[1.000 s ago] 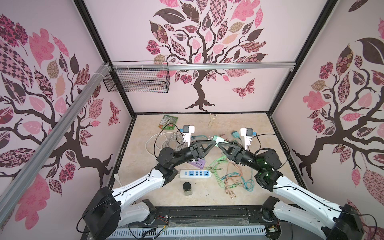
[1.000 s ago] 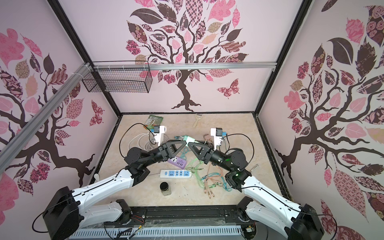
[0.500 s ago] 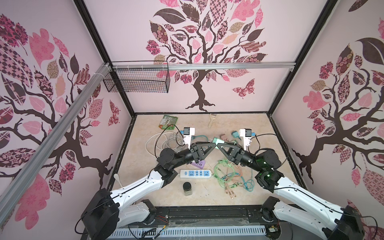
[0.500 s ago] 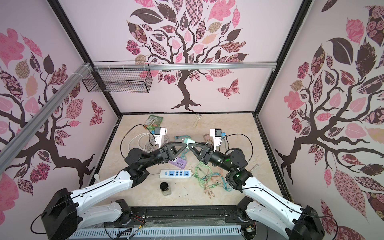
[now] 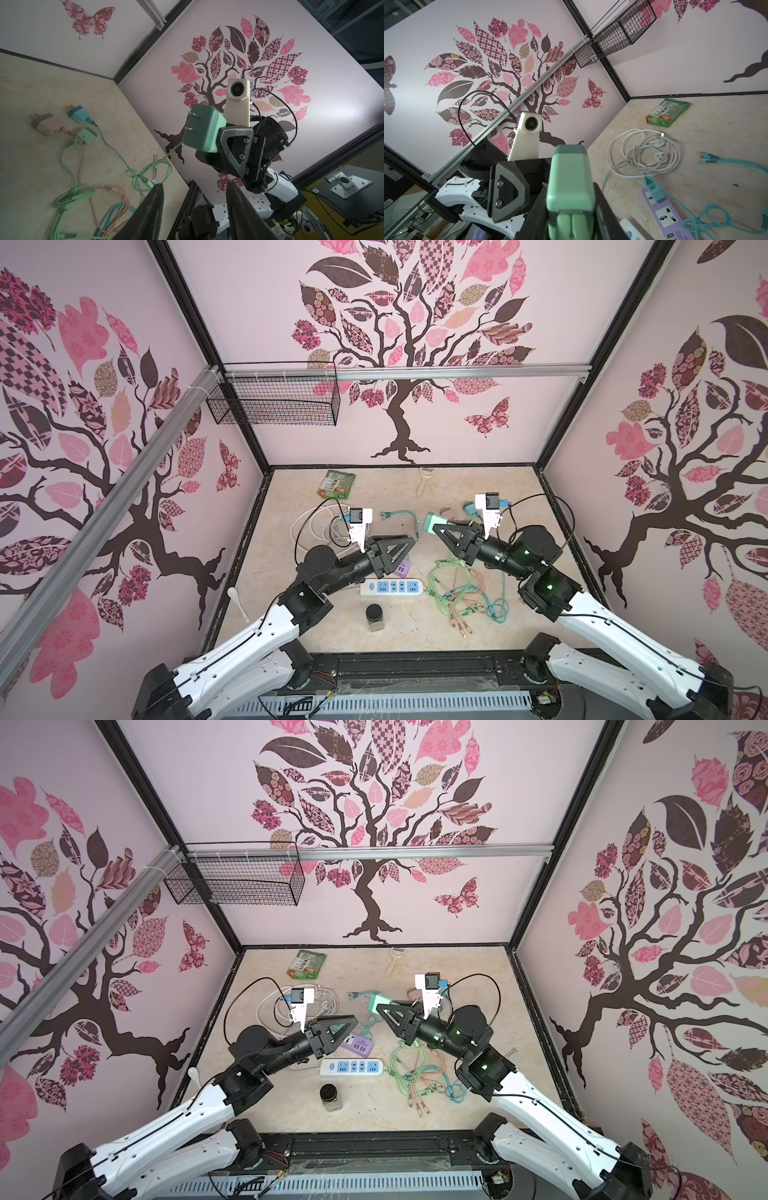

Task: Insert the plug

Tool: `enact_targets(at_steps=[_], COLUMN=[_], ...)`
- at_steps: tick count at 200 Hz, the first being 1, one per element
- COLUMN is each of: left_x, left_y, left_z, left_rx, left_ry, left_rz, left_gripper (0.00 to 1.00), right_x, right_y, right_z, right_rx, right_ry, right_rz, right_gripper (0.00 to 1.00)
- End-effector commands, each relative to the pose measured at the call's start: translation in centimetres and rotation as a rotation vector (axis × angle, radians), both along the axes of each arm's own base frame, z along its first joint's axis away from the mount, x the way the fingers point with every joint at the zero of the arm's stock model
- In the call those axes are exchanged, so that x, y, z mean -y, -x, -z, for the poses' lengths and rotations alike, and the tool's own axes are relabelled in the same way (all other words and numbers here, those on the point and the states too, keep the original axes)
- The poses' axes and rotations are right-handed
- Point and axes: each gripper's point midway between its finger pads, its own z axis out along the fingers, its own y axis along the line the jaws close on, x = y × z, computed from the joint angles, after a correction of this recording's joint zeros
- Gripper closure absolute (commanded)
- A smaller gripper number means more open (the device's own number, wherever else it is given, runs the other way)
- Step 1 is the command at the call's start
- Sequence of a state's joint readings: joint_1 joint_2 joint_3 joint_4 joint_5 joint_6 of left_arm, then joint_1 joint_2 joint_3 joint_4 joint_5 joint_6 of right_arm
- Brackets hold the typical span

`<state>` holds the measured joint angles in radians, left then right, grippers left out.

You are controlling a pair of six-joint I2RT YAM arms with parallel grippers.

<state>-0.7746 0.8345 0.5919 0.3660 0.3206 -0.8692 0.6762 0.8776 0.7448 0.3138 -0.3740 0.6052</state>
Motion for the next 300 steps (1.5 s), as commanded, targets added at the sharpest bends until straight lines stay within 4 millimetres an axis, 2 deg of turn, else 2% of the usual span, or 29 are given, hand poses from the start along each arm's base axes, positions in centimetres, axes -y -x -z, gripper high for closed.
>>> enact_targets(at_steps=[1, 4, 8, 32, 57, 98, 137, 181, 208, 244, 267, 300], left_x=[-2.0, -2.3, -2.8, -5.6, -7.4, -8.8, -9.6, -10.3, -10.7, -11.1, -11.4, -11.7], left_y=[-0.9, -1.0, -1.0, -1.7, -1.7, -1.3, -1.2, -1.1, -0.9, -1.0, -1.1, -1.5], left_z=[4.4, 4.2, 5.4, 7.5, 9.5, 11.6, 12.7, 13.9, 14.8, 16.1, 17.0, 18.4], left_rx=[-0.080, -0.078, -0.113, -0.194, -0.248, -0.295, -0.323, -0.350, -0.370, -0.401, -0.421, -0.448], left_ry=[-0.130, -0.126, -0.155, -0.182, -0.223, -0.302, -0.343, -0.380, -0.401, -0.431, -0.455, -0.487], left_rz=[-0.101, -0.113, -0.126, -0.209, -0.263, -0.317, -0.346, -0.375, -0.389, -0.408, -0.421, -0.438], left_gripper=[0.45, 0.45, 0.44, 0.42, 0.38, 0.36, 0.36, 0.35, 0.35, 0.34, 0.34, 0.34], right_x=[-0.1, -0.2, -0.3, -1.2, -2.4, -4.2, -5.0, -5.1, -5.8, -6.8, -6.9, -6.5], right_y=[-1.0, -1.1, -1.3, -2.5, -4.2, -7.8, -11.4, -16.2, -18.7, -20.6, -20.3, -18.2], right_z=[-0.1, -0.2, -0.3, -0.7, -1.6, -3.0, -4.3, -4.1, -2.5, 2.7, 6.7, 11.2], right_rx=[0.029, 0.030, 0.034, 0.052, 0.083, 0.113, 0.138, 0.132, 0.114, 0.038, -0.027, -0.105], right_ry=[0.115, 0.125, 0.138, 0.208, 0.271, 0.323, 0.336, 0.375, 0.423, 0.505, 0.543, 0.570], right_rz=[0.037, 0.035, 0.035, 0.032, 0.035, 0.019, 0.023, 0.065, 0.075, 0.048, 0.016, -0.046], right_gripper=[0.81, 0.81, 0.81, 0.80, 0.80, 0.80, 0.80, 0.80, 0.80, 0.82, 0.83, 0.83])
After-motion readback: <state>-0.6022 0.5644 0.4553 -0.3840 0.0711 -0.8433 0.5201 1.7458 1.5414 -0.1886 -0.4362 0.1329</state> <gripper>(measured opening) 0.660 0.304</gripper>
